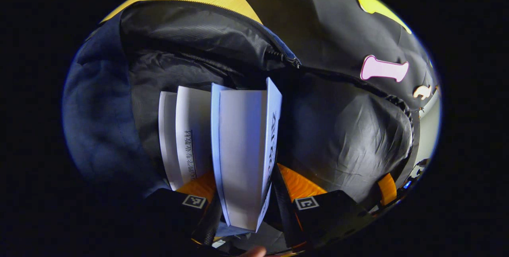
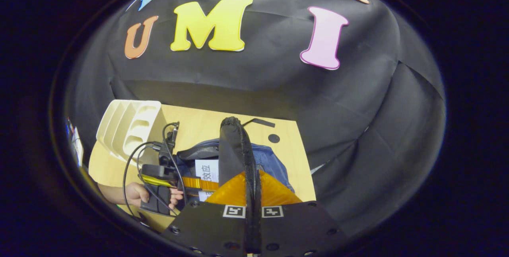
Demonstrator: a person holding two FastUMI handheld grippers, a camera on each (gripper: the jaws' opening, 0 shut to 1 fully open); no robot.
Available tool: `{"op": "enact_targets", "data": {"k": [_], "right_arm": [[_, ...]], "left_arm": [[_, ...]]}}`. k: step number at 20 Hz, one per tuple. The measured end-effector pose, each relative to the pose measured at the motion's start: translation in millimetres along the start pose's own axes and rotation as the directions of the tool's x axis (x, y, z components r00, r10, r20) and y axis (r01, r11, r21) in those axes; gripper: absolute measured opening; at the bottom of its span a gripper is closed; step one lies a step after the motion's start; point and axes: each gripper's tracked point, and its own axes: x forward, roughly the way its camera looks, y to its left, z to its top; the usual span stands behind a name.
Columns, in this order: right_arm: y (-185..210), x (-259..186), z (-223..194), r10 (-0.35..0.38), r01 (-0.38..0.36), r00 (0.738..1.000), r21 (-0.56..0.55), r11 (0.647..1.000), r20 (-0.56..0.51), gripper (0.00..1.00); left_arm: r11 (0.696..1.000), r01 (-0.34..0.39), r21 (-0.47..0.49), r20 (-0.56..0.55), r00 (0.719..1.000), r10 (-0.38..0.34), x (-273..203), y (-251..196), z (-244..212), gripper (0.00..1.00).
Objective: Open the schoolbag, grab two books from the bookshelf and put them into the schoolbag.
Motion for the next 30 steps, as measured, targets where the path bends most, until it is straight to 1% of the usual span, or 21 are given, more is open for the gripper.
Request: {"op": "enact_targets", "data": {"k": [2,3,5,7,10,11,12,14,16,17,18,19,21,22,23,24,25,26,29,30], "right_arm": [[0.7,0.7,-0.5,0.007,-0.007,1.0,0.006,1.0,-0.001,0.0],[0.8,-0.3,-2.4,0.011,-0.011,1.0,0.009,1.0,0.0,0.0],[2.5,-0.3,-2.7,0.018,-0.018,1.0,0.013,1.0,0.004,0.0],[3.5,0.0,-4.1,0.023,-0.023,1.0,0.015,1.0,0.007,0.0],[5.3,-0.6,-8.5,0.03,-0.031,0.999,0.021,0.999,0.01,0.0],[6.3,0.0,-8.3,0.034,-0.034,0.999,0.023,0.999,0.012,0.0],[7.9,-0.5,-9.1,0.038,-0.038,0.999,0.024,0.999,0.015,0.0],[11.9,-1.1,-10.6,0.046,-0.047,0.999,0.026,0.999,0.021,0.0],[17.6,-4.7,-13.1,0.06,-0.061,0.998,0.031,0.998,0.026,0.0],[21.2,-5.4,-14.1,0.067,-0.068,0.997,0.032,0.997,0.028,0.0],[26.0,-6.9,-15.3,0.076,-0.076,0.997,0.031,0.997,0.03,0.0],[31.0,-8.2,-16.3,0.083,-0.084,0.996,0.03,0.996,0.033,0.0],[43.8,-10.4,-17.4,0.103,-0.104,0.994,0.027,0.994,0.038,0.0],[50.9,-11.4,-19.0,0.116,-0.117,0.993,0.025,0.993,0.039,0.0],[59.8,-11.2,-20.4,0.129,-0.13,0.991,0.023,0.991,0.039,0.0],[67.9,-11.6,-21.7,0.142,-0.143,0.989,0.023,0.989,0.04,0.0],[77.1,-11.5,-24.3,0.156,-0.157,0.987,0.024,0.987,0.041,0.0],[86.1,-10.6,-27.3,0.167,-0.168,0.985,0.024,0.985,0.037,0.0],[115.1,-5.4,-39.8,0.201,-0.202,0.979,0.028,0.979,0.023,0.0],[123.9,-2.4,-43.3,0.208,-0.208,0.978,0.027,0.978,0.023,0.0]], "left_arm": [[0.998,-0.067,0.001,-0.039,0.997,0.067,-6.5,4.4,-6.0,0.7],[0.993,-0.113,0.011,-0.052,0.992,0.114,-11.7,7.6,-8.2,0.73],[0.975,-0.218,0.042,-0.069,0.973,0.22,-25.1,17.8,-12.1,0.75],[0.953,-0.296,0.064,-0.071,0.951,0.3,-40.9,22.6,-14.5,0.76],[0.927,-0.36,0.108,-0.071,0.927,0.368,-66.9,16.2,-20.8,0.76],[0.916,-0.379,0.13,-0.064,0.919,0.389,-75.7,13.5,-24.4,0.83],[0.897,-0.412,0.163,-0.06,0.903,0.425,-86.6,13.0,-28.5,0.76],[0.837,-0.485,0.252,-0.02,0.862,0.506,-111.8,11.7,-31.1,0.79],[0.774,-0.546,0.322,0.06,0.827,0.558,-136.1,7.2,-23.1,0.79],[0.735,-0.582,0.349,0.109,0.804,0.585,-151.6,5.1,-17.6,0.79],[0.704,-0.609,0.366,0.148,0.785,0.602,-165.1,5.4,-14.8,0.79],[0.662,-0.645,0.381,0.204,0.757,0.62,-181.9,4.4,-10.5,0.79],[0.583,-0.701,0.411,0.291,0.707,0.645,-212.1,1.9,-2.8,0.79],[0.548,-0.723,0.421,0.325,0.684,0.653,-228.2,0.5,-1.6,0.79],[0.523,-0.74,0.422,0.359,0.667,0.653,-244.0,-1.1,1.0,0.79],[0.512,-0.752,0.415,0.391,0.655,0.646,-257.6,-4.0,2.1,0.79],[0.513,-0.76,0.4,0.426,0.649,0.63,-271.1,-9.7,3.8,0.79],[0.511,-0.77,0.381,0.465,0.638,0.614,-284.8,-13.6,6.6,0.79],[0.527,-0.785,0.326,0.582,0.606,0.543,-325.5,-33.6,14.9,0.79],[0.535,-0.783,0.318,0.608,0.601,0.518,-339.7,-41.4,14.9,0.79]]}}
